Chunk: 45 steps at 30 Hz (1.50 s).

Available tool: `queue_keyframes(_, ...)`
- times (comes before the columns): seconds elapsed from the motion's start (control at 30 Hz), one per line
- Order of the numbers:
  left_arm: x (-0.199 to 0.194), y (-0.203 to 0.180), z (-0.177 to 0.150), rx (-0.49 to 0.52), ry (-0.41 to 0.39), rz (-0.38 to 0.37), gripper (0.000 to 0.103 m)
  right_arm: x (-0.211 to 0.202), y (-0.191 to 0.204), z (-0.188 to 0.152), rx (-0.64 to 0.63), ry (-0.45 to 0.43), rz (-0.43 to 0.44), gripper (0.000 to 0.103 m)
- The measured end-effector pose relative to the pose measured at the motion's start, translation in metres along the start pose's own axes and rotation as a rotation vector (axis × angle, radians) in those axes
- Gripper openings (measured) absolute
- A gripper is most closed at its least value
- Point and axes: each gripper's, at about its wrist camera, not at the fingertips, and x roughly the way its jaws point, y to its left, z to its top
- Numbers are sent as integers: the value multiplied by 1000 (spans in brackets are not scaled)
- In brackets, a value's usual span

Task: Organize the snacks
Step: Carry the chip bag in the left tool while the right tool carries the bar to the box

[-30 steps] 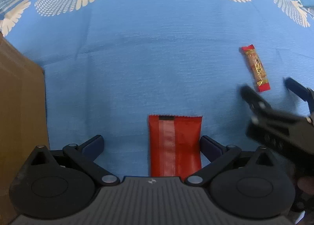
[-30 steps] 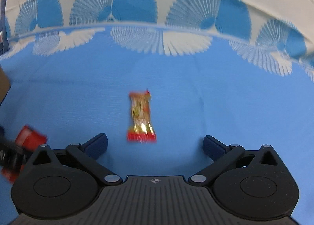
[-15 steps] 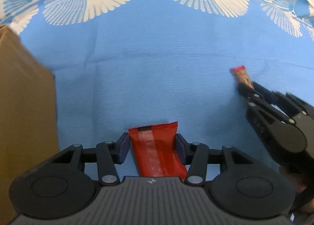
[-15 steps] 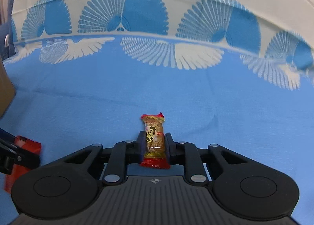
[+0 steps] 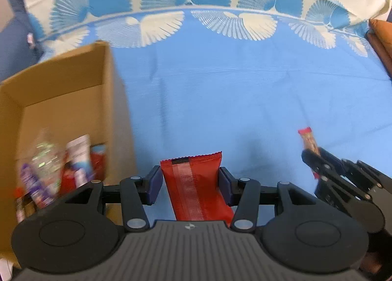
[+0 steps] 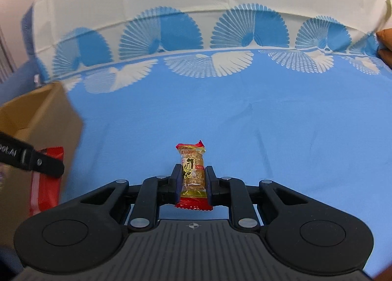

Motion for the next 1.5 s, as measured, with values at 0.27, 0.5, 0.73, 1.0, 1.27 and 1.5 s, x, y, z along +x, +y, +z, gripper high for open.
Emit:
queue_keyframes(0.27,-89,47,-59,-24,-77,50,55,-104,56,-24,-23,-59,83,21)
queue_keyframes(0.5,-143,95,-121,-79,-131,94,55,-163,127,-48,-114,-65,186,21)
queue_keyframes(0.73,-175,130,-174,-138,-165,121,55,-200,184,-80,-241,-58,273,21)
queue_keyframes(1.0,-189,139,-209,-183,-186,100,55,-227,205,-98,-318,-82,265,21)
queue_keyframes(1.27,-196,141,-219,-192,-211,90,55,-238,212,-103,-353,-102,255,21)
queue_keyframes(1.5,-195,142,-220,-188,-211,88,55,-237,213,-103,-361,-99,252,21)
